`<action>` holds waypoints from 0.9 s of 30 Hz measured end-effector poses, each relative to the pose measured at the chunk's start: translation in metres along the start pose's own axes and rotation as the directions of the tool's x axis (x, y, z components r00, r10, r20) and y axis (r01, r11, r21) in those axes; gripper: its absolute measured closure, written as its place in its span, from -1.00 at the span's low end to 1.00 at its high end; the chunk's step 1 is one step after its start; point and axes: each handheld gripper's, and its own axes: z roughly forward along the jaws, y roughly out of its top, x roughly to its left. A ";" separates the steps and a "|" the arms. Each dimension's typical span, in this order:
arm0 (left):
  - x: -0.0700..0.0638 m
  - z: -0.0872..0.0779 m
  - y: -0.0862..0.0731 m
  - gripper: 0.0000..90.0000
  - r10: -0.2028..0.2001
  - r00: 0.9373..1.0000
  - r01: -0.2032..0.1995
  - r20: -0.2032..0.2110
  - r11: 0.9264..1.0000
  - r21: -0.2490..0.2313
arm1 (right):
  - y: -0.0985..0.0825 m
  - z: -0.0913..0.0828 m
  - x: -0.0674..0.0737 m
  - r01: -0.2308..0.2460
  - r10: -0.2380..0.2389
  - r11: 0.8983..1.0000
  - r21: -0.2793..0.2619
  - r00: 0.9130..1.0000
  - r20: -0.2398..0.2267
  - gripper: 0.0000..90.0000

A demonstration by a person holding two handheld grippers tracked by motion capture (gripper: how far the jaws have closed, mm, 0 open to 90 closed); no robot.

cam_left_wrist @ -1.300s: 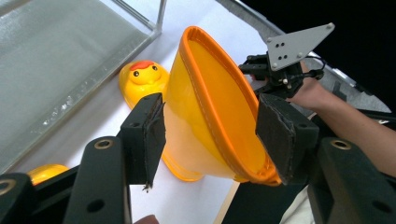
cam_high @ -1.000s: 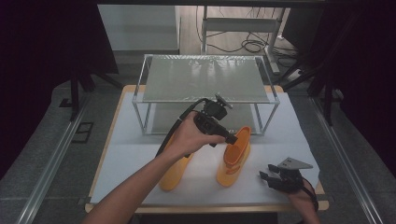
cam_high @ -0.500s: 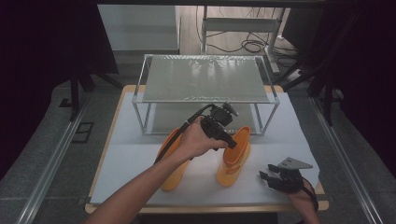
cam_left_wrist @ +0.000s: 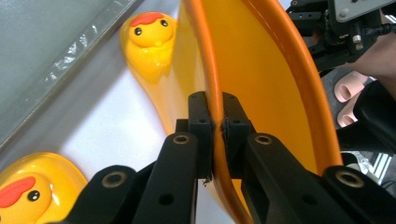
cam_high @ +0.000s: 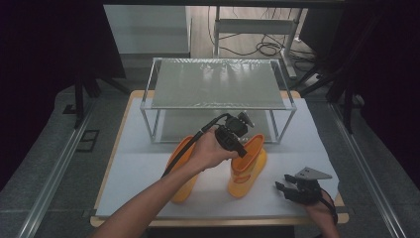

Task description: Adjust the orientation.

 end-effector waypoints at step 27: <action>0.036 -0.070 -0.032 0.92 -0.103 0.978 0.133 0.180 0.978 -0.163 | -0.001 -0.001 -0.001 -0.005 0.005 1.000 0.000 1.000 0.010 0.09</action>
